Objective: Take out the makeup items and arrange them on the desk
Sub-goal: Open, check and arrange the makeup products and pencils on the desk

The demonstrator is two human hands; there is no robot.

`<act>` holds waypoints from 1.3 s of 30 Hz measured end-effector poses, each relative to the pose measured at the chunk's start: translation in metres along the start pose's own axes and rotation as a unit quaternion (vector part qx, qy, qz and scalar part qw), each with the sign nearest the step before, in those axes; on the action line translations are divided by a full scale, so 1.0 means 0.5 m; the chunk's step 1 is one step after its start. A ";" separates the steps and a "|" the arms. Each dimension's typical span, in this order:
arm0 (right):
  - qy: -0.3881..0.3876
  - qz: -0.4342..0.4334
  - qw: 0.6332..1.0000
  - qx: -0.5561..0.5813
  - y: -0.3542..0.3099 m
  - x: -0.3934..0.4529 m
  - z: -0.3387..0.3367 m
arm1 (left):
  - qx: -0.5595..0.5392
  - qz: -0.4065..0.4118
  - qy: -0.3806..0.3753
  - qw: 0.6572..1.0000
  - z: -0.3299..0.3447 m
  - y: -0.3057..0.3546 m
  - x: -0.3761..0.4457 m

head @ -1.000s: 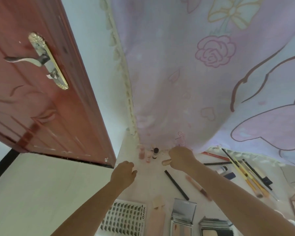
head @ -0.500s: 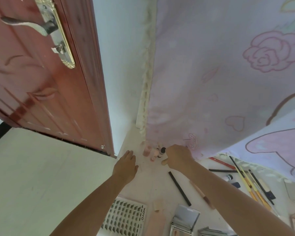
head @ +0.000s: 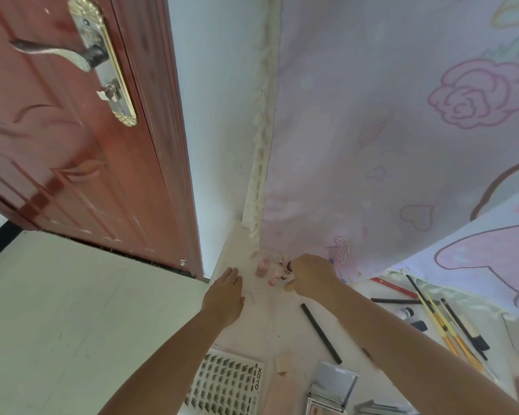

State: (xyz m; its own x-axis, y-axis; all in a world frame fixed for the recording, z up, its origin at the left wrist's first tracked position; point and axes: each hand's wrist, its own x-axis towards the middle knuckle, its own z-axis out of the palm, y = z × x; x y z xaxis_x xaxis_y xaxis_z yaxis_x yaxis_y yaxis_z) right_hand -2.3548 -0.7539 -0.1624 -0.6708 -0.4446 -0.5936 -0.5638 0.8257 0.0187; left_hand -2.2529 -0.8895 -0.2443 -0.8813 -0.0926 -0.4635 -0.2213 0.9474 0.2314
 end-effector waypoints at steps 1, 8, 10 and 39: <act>-0.006 0.004 1.000 0.005 0.007 -0.004 -0.002 | 0.001 0.001 0.000 1.000 0.001 -0.001 0.000; -0.080 0.013 0.976 0.200 0.088 -0.017 0.023 | 0.012 0.003 -0.001 1.000 0.003 -0.001 -0.002; -0.124 0.016 0.967 0.223 0.095 -0.013 0.019 | 0.020 0.006 0.000 1.000 0.002 0.000 -0.001; -0.022 0.085 0.981 0.172 0.113 -0.069 0.208 | -0.010 0.020 0.048 0.999 0.007 0.032 -0.028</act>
State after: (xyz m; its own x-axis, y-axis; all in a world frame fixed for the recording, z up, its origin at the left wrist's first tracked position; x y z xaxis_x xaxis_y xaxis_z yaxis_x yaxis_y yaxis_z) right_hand -2.3136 -0.6557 -0.2246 -0.7149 -0.2818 -0.6399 -0.2454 0.9581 -0.1477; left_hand -2.2427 -0.8718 -0.2372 -0.9253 -0.0841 -0.3698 -0.1921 0.9447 0.2659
